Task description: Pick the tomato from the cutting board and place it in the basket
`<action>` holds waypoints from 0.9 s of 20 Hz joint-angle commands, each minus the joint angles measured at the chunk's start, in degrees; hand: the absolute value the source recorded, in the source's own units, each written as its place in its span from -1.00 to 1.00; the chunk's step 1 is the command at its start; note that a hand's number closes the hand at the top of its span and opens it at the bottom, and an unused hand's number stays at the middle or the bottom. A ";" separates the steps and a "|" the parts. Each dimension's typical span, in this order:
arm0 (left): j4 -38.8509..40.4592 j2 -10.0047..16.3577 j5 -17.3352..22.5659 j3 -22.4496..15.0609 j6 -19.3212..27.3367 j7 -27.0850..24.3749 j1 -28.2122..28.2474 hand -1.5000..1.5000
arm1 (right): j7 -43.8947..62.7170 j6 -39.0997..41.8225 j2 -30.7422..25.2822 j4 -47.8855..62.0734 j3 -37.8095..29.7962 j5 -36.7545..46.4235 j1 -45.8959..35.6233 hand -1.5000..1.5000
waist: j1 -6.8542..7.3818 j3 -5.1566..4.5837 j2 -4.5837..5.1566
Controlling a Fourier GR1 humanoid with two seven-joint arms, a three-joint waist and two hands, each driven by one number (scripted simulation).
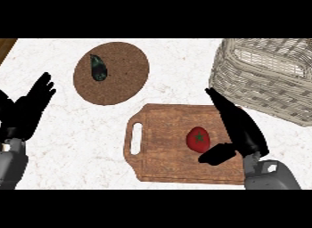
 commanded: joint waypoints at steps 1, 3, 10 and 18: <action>-4.77 -2.99 -3.28 -0.32 1.21 1.43 3.08 0.00 | -0.07 1.33 1.57 -1.58 0.55 2.49 1.98 -1.00 | -0.02 0.00 -0.06; -3.94 -3.51 -3.51 0.08 0.18 1.68 2.31 0.00 | -2.22 4.34 -0.70 -0.65 -4.55 -0.53 -0.16 -1.00 | -0.04 0.00 -0.03; 0.66 -5.38 -6.70 2.11 -0.59 -0.12 -0.33 0.00 | -8.39 1.43 2.83 -1.25 -1.51 1.01 6.27 -1.00 | -0.19 0.00 0.00; 1.72 -5.58 -7.43 5.82 -4.23 -2.26 0.71 0.00 | -10.00 0.79 4.68 0.47 1.06 6.79 7.84 -1.00 | -0.14 -0.01 0.01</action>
